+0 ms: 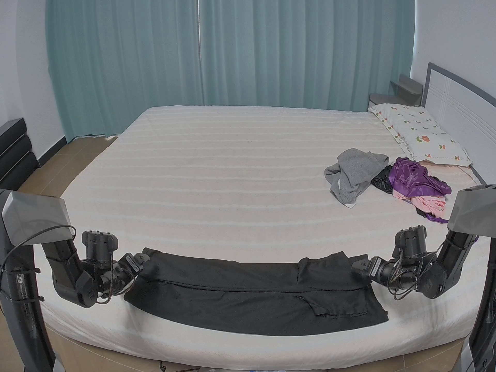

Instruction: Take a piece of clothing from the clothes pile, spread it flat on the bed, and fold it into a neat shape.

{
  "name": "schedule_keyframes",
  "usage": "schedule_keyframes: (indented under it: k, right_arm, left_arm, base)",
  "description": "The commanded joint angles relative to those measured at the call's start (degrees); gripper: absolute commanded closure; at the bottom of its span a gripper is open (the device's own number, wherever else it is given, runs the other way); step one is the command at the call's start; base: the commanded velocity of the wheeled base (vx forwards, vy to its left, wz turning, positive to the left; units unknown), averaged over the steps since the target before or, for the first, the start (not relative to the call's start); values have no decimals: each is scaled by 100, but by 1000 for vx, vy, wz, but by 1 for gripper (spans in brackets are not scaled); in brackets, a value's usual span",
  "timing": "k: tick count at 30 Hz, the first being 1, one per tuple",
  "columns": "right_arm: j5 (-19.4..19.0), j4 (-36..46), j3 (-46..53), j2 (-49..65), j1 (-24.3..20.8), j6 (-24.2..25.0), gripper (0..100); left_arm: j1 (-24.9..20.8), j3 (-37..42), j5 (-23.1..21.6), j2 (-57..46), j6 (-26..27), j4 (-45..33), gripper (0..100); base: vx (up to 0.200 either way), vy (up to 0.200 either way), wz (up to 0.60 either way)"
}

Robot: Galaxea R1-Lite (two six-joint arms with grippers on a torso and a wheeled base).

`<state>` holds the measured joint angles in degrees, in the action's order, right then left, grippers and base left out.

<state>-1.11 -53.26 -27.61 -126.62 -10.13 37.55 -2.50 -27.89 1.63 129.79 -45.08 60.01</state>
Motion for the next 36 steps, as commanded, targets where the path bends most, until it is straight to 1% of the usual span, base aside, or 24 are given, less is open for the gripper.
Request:
schedule_keyframes:
  k: [1,3,5,6,7,9,11,13,15,19,25,26,32,35,36]
  right_arm:
    - [-38,17,-271,261,196,16,0]
    - [-65,9,-403,138,275,69,0]
    - [-197,-35,-535,-91,345,192,0]
    - [-214,-44,-552,-117,345,218,0]
    - [-267,-44,-684,-266,398,367,0]
    - [-329,-44,-825,-433,468,596,0]
    - [-390,-44,-895,-592,512,719,0]
    - [-416,-53,-921,-671,574,728,0]
    - [-469,-53,-948,-706,609,728,0]
    - [-663,-53,-1036,-706,697,737,0]
    - [-654,-88,-1115,-794,705,728,0]
    - [-645,-88,-1141,-820,688,719,0]
    - [-627,-79,-1299,-908,670,701,0]
    - [-627,-79,-1370,-969,644,684,0]
    - [-619,-79,-1440,-1040,635,666,0]
  left_arm:
    - [48,-296,4,-332,-18,-78,0]
    - [48,-542,4,-323,-18,-289,0]
    - [30,-920,4,-270,-18,-623,0]
    - [30,-981,4,-253,-18,-675,0]
    - [21,-1350,4,-77,-9,-974,0]
    - [21,-1860,4,231,-9,-1299,0]
    - [21,-2256,4,459,8,-1624,0]
    - [21,-2572,4,653,105,-1897,0]
    - [30,-2739,12,802,228,-1950,0]
    - [30,-2818,4,881,448,-1958,0]
    - [13,-2845,21,943,500,-1950,0]
    - [13,-2845,30,951,509,-1950,100]
    - [13,-2836,100,943,465,-1950,100]
    - [48,-2809,197,934,412,-1958,100]
    - [65,-2765,302,934,368,-1958,100]
  base:
    - [0,0,0]
    - [0,0,0]
    - [0,0,0]
    - [0,0,0]
    - [0,0,0]
    - [0,0,0]
    - [0,0,0]
    - [0,0,0]
    - [0,0,0]
    - [0,0,0]
    - [0,0,0]
    - [0,0,0]
    - [0,0,0]
    - [0,0,0]
    - [0,0,0]
